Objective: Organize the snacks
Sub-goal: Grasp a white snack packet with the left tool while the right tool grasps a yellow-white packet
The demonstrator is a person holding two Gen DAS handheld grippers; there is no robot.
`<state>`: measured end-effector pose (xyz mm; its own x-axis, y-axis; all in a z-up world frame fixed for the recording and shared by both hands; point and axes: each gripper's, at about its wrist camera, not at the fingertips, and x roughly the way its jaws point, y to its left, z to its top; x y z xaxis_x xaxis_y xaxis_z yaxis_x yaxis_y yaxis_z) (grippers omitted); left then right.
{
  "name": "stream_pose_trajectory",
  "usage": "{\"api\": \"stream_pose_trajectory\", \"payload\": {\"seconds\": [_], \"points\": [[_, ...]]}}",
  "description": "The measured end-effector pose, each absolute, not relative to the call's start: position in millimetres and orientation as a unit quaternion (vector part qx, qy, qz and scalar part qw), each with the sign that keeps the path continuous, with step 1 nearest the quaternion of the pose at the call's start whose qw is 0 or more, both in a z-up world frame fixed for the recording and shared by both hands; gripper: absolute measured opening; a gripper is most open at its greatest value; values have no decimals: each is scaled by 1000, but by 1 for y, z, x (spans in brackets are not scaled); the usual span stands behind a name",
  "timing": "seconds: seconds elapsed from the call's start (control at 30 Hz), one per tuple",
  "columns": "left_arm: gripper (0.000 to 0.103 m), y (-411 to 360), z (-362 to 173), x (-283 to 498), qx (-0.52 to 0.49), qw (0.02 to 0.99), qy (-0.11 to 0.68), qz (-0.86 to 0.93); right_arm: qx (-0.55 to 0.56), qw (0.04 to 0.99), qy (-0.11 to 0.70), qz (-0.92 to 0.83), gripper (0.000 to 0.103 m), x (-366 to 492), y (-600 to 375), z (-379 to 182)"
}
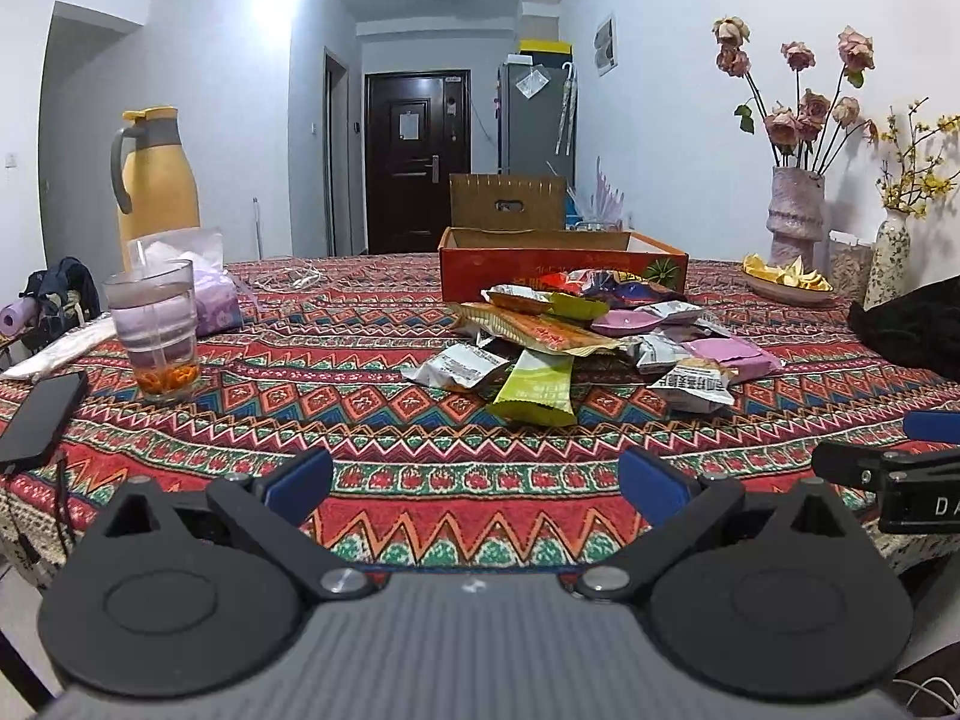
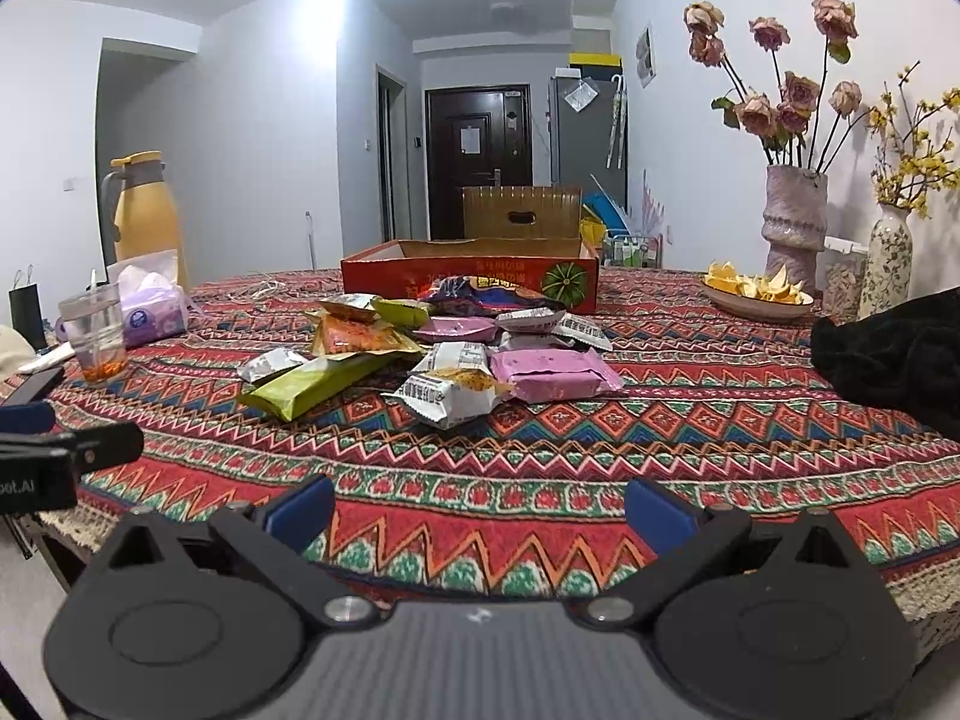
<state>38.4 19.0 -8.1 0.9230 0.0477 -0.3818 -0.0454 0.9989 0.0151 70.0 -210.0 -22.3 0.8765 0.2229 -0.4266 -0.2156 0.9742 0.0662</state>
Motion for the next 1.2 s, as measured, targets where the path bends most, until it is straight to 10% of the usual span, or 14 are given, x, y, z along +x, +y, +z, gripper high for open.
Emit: {"api": "stream_pose_trajectory", "payload": {"seconds": [0.63, 0.9, 1.2], "points": [[93, 60, -6, 165, 7, 971, 238, 17, 44, 949, 279, 144, 90, 199, -161, -20], [86, 70, -14, 233, -49, 950, 309, -10, -11, 938, 312, 154, 46, 237, -143, -31], [74, 62, -26, 279, -85, 936, 340, 37, -30, 931, 329, 158, 54, 236, -167, -38]]}}
